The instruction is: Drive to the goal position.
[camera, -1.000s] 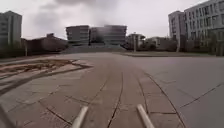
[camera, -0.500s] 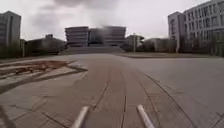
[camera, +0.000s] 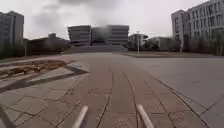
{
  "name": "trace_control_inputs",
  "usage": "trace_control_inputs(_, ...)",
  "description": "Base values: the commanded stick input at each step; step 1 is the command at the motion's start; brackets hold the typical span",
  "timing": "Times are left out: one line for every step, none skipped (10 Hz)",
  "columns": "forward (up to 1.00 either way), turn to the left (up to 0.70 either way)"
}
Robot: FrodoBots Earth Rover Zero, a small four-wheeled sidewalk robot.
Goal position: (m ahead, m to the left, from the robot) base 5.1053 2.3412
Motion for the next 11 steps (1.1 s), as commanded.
trace_control_inputs(1.0,0.0)
trace_control_inputs(1.0,0.0)
trace_control_inputs(1.0,0.23)
trace_control_inputs(1.0,0.09)
trace_control_inputs(1.0,0.0)
trace_control_inputs(1.0,0.0)
trace_control_inputs(1.0,0.0)
trace_control_inputs(1.0,0.0)
trace_control_inputs(1.0,0.0)
trace_control_inputs(1.0,0.0)
trace_control_inputs(1.0,0.0)
